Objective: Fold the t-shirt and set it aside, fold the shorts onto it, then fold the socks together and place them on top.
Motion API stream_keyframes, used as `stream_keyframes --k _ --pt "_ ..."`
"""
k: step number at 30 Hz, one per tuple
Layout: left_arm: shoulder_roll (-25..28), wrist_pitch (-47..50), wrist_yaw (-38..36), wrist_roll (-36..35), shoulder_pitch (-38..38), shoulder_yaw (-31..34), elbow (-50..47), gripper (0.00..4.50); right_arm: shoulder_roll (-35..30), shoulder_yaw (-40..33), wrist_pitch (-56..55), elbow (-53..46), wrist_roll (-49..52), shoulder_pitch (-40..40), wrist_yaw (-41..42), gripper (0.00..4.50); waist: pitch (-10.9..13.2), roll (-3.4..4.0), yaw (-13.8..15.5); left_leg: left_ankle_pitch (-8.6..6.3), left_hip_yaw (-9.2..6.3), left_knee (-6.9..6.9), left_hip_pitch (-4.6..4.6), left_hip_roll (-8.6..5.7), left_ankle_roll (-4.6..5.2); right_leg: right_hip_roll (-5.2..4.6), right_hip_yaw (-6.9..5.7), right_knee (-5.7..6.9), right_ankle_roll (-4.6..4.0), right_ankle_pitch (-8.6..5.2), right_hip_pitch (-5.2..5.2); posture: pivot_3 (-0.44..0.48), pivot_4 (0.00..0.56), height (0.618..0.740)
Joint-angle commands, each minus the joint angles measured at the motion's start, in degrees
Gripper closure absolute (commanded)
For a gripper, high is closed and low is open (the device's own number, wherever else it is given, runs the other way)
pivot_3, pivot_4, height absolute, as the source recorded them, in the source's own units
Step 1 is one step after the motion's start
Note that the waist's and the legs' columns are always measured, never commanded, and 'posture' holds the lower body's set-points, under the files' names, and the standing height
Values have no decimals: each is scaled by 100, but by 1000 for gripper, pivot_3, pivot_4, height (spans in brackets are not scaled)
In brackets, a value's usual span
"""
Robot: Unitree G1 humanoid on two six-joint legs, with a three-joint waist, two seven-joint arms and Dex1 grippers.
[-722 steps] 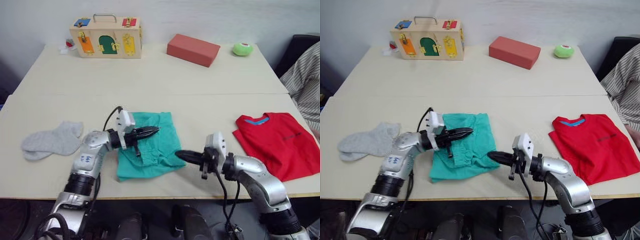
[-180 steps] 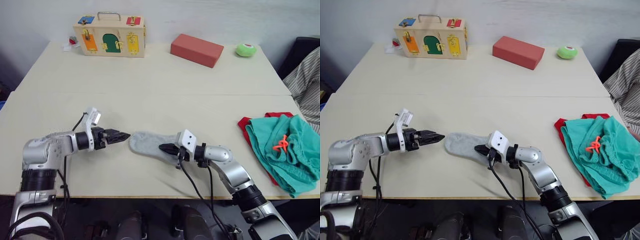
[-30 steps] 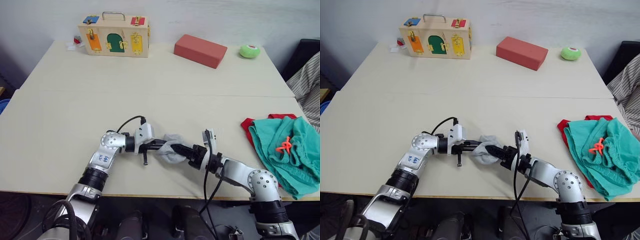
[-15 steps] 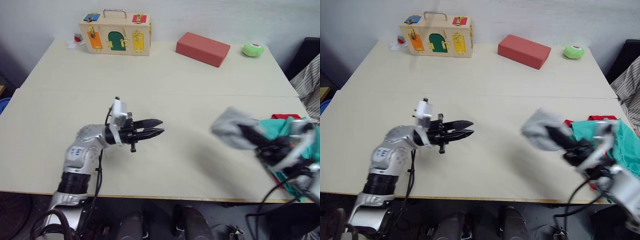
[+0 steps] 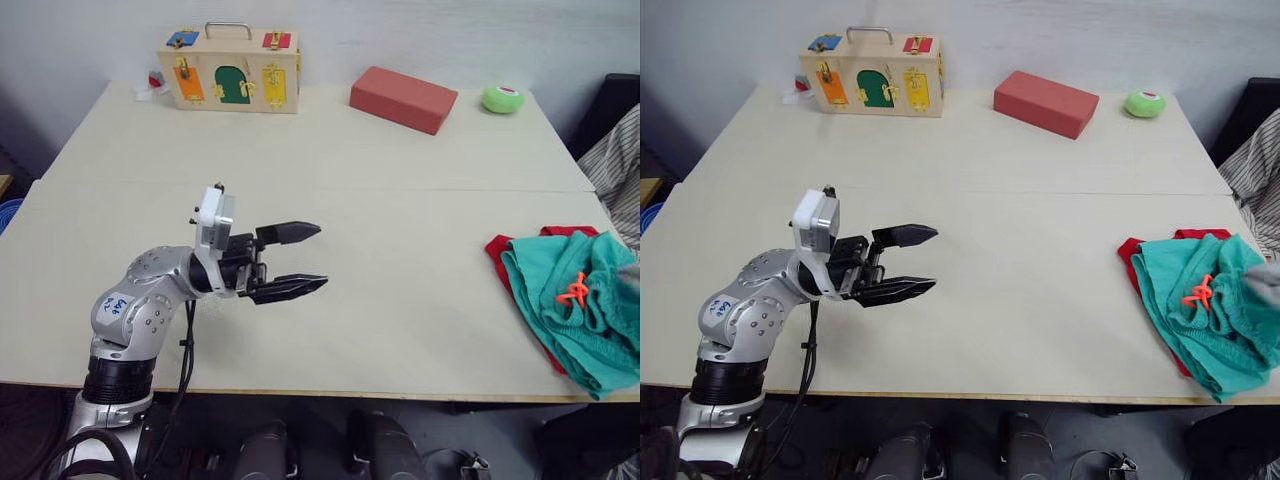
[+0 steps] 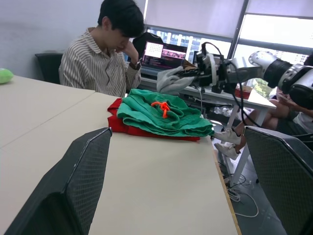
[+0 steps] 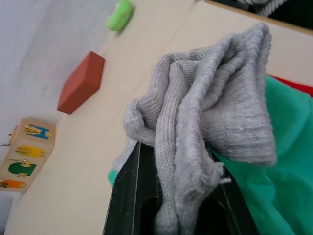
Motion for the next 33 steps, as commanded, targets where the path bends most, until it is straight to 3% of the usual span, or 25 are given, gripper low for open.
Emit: stream_keyframes --k 1,6,11,12,15,19,20,23,26,28,31,33 --pt "89 -45 -16 -33 -37 -6 -239 0 66 202 113 293 -396 -564 255 4353 -3 9 -2 1 5 0 1 0 -2 0 4 4 -1 -1 -3 0 150 740" --pt "133 -36 6 -25 -3 -60 -312 0 239 600 -12 864 -1373 -1035 274 4353 -4 12 12 7 6 1 0 0 -5 2 4 4 -1 -1 -3 0 150 740" --pt "204 -61 -1 24 25 -95 -355 0 18 583 244 1260 -1984 -1163 337 4353 -4 12 16 7 7 2 -1 -4 -4 -1 6 1 0 0 -2 0 150 740" --pt "222 -74 -14 52 30 -110 -358 0 -43 560 362 1238 -2048 -1123 430 3645 -5 13 16 7 7 2 -1 -4 -4 -1 6 1 0 0 -2 0 150 740" --pt "273 -118 -51 114 57 -145 -370 0 -243 491 621 1089 -2292 -914 676 2691 -5 13 22 7 6 1 0 -2 -5 0 6 2 0 0 -2 0 150 740" --pt "530 -211 -238 238 210 -147 -317 0 -882 199 1424 122 -2510 199 1609 1233 -8 38 63 6 6 -4 -2 -4 -6 -2 7 -3 0 -1 -5 0 150 740" --pt "622 -172 -300 203 296 -104 -286 0 -1067 157 1328 -393 -2829 905 2212 964 -9 40 65 5 6 -5 -3 -3 -6 -2 7 -4 0 -1 -6 0 150 740" --pt "831 -246 -394 283 532 -12 -108 0 -1247 -384 807 -1423 -3574 2369 3566 23 -6 45 113 1 5 -16 2 3 -8 4 4 -18 1 -3 -2 0 150 740" --pt "1054 -702 -420 785 788 -21 167 0 -1016 -938 -603 -2001 -4534 3056 4400 23 -9 48 82 -15 10 -15 1 5 -6 5 5 -25 11 2 -3 0 150 740" --pt "1175 -1068 -395 1103 950 39 409 0 -789 -845 -2274 -2479 -5508 3462 4969 23 -9 47 86 -35 15 -18 2 5 -32 3 8 -29 13 2 -5 0 150 740" --pt "1287 -1579 -227 1530 1153 152 669 0 -491 -613 -3760 -3106 -5913 3068 5347 23 -5 42 71 -37 15 -35 4 7 -41 5 4 -38 13 2 -8 0 150 740" --pt "1399 -2371 42 2156 1428 265 904 0 -335 -24 -4186 -3495 -5512 1922 5312 23 -1 34 11 -35 18 -44 8 5 -46 3 9 -40 12 3 -10 0 150 740"
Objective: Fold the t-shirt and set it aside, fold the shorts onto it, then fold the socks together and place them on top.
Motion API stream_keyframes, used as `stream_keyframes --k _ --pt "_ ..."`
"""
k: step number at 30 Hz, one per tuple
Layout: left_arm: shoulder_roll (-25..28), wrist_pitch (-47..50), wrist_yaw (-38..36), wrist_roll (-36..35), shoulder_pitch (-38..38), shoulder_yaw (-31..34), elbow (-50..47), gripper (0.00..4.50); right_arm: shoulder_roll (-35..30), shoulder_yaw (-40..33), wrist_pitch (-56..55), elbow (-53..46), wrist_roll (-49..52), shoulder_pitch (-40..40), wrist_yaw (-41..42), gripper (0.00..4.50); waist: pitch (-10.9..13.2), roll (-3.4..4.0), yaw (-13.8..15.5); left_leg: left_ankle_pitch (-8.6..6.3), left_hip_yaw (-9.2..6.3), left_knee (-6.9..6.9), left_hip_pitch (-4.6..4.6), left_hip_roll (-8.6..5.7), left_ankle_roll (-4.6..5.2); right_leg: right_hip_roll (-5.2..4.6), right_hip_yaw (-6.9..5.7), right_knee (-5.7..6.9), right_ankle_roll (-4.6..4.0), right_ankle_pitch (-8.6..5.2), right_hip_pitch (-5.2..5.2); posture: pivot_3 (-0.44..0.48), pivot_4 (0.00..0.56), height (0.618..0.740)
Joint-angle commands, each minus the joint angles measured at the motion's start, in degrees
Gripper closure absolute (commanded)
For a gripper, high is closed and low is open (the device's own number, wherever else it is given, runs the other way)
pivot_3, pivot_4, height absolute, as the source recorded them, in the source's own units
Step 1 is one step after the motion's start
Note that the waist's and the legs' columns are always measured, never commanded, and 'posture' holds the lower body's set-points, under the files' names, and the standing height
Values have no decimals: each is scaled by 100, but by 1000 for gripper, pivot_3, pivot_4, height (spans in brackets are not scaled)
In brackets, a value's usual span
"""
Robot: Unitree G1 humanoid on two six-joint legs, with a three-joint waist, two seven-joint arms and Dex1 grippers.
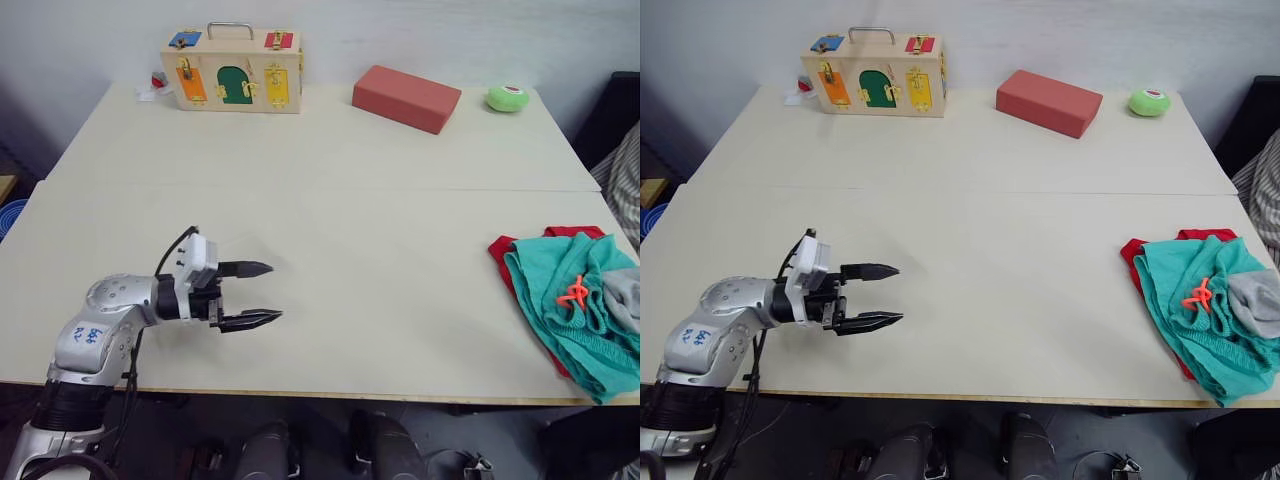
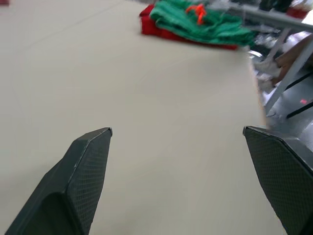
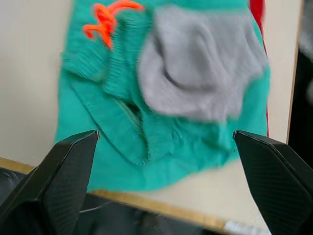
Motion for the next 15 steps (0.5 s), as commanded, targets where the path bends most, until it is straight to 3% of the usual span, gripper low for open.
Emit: stream_keyframes --k 1,5,8,15 --pt "198 -1180 416 900 338 298 257 0 187 807 -922 -729 425 -1511 86 23 6 -10 -95 1 4 -1 3 0 -2 -1 1 0 -3 2 0 0 150 740" --pt "343 -1766 648 1272 672 539 673 0 758 2786 -1401 -1174 195 -2968 407 23 14 -34 -151 17 15 -37 31 -2 -16 -8 11 4 -25 2 1 0 150 740" --pt "343 -1937 728 1282 827 703 795 0 1268 3803 -2013 -940 -299 -3513 659 23 14 -40 -28 33 5 -50 42 5 -8 -7 -10 24 -62 -20 0 0 150 740" --pt "476 -2042 879 1311 1300 1022 598 0 2140 4882 -3839 745 -1277 -4445 976 23 14 -39 -17 35 21 -35 42 -5 13 -17 -12 25 -51 -20 8 0 150 740"
